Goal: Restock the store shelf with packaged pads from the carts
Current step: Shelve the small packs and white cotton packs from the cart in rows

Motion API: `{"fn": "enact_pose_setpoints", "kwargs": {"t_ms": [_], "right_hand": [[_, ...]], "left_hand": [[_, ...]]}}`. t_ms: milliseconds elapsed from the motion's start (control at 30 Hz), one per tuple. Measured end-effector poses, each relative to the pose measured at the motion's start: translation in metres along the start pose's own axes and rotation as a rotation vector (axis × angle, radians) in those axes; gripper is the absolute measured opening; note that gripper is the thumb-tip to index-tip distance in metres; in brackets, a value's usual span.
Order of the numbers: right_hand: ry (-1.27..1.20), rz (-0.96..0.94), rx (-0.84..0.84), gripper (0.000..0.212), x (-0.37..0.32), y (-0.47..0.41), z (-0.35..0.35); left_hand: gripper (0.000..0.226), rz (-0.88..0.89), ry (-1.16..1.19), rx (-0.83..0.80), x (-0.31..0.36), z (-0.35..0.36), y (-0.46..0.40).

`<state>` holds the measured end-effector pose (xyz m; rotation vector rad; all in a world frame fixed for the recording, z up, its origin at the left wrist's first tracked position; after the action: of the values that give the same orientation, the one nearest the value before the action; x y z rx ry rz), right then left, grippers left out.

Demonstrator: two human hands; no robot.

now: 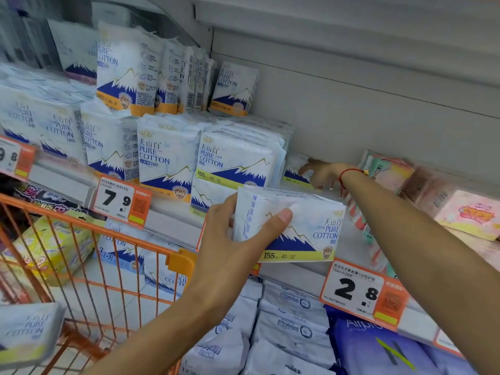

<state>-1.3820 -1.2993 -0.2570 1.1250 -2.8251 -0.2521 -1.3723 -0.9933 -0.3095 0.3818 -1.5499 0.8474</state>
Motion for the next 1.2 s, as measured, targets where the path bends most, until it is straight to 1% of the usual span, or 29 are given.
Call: {"fn": "enact_pose_setpoints", "kwargs": {"t_ms": [100,200,267,333,400,467,500,567,633,700,733,767,867,900,933,967,1000,1033,1067,1133,1200], "right_hand": [[0.049,0.03,-0.027,0.074,-0.005,0.002,0.003],[0.058,0.004,-0.029,0.073,-0.005,0.004,0.002],[-0.042,-0.04,0.005,0.067,-0.002,0.012,-0.01],[-0.165,-0.083,0.083,0.058,0.003,0.029,-0.031],[-0.432,-0.099,0.116,0.043,0.01,0.053,-0.047],[-0.727,-0.152,0.007,0.034,0.008,0.083,-0.047],[-0.81,-0.196,-0.065,0.03,0.003,0.098,-0.044],[-0.906,-0.286,-0.162,0.027,-0.007,0.124,-0.039],[-0.95,-0.323,-0.268,0.036,-0.017,0.152,-0.03],[-0.916,-0.364,-0.402,0.051,-0.023,0.182,-0.016],[-0.873,-0.398,-0.438,0.055,-0.025,0.195,-0.011],[-0.844,-0.428,-0.44,0.054,-0.026,0.204,-0.007],[-0.866,-0.444,-0.338,0.047,-0.022,0.216,-0.008],[-0.888,-0.433,-0.297,0.044,-0.017,0.216,-0.012],[-0.893,-0.416,-0.253,0.041,-0.011,0.214,-0.015],[-0.881,-0.395,-0.21,0.04,-0.005,0.211,-0.018],[-0.847,-0.372,-0.172,0.041,0.001,0.208,-0.019],[-0.799,-0.342,-0.134,0.044,0.005,0.204,-0.018],[-0.733,-0.312,-0.091,0.047,0.008,0.199,-0.016],[-0.526,-0.275,-0.016,0.055,0.007,0.189,-0.01],[-0.244,-0.264,0.031,0.078,0.006,0.178,-0.001]], "left_hand": [[0.071,-0.01,-0.004,0.004,0.0,0.001,0.0],[0.073,-0.011,0.0,0.006,0.002,0.001,0.0],[0.072,-0.004,-0.02,0.01,0.003,0.0,0.0],[0.065,-0.003,-0.047,0.012,0.002,-0.001,0.001],[0.058,0.007,-0.067,0.013,0.003,-0.002,0.001],[0.056,0.01,-0.098,0.014,0.005,-0.002,0.002],[0.057,0.01,-0.112,0.011,0.006,-0.001,0.003],[0.061,0.007,-0.131,-0.009,0.011,0.001,0.004],[0.058,0.008,-0.129,-0.041,0.019,0.005,0.008],[0.049,0.026,-0.118,-0.065,0.031,0.009,0.013],[0.044,0.04,-0.119,-0.069,0.038,0.011,0.014],[0.04,0.057,-0.137,-0.065,0.045,0.012,0.014],[0.031,0.074,-0.23,-0.078,0.066,0.018,0.005],[0.033,0.066,-0.289,-0.096,0.071,0.02,0.0],[0.04,0.074,-0.397,-0.104,0.076,0.022,-0.005],[0.053,0.123,-0.554,-0.082,0.082,0.022,-0.011],[0.062,0.204,-0.716,-0.038,0.089,0.021,-0.015],[0.063,0.314,-0.852,0.02,0.098,0.022,-0.017],[0.058,0.434,-0.953,0.072,0.107,0.025,-0.016],[0.045,0.627,-1.131,0.086,0.118,0.037,-0.017],[0.047,0.734,-1.352,-0.017,0.116,0.057,-0.021]]}}
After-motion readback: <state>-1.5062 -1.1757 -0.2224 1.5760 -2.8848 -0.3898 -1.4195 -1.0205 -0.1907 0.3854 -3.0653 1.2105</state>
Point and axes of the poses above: each hand's wrist, its own y-axis away from the middle knuckle, its own z-axis out of the palm, x = y × z, the point moved 6 cm from there along -y, towards the middle knuckle, and after that the axes turned 6 degrees about -y, right-handed, at the moved point
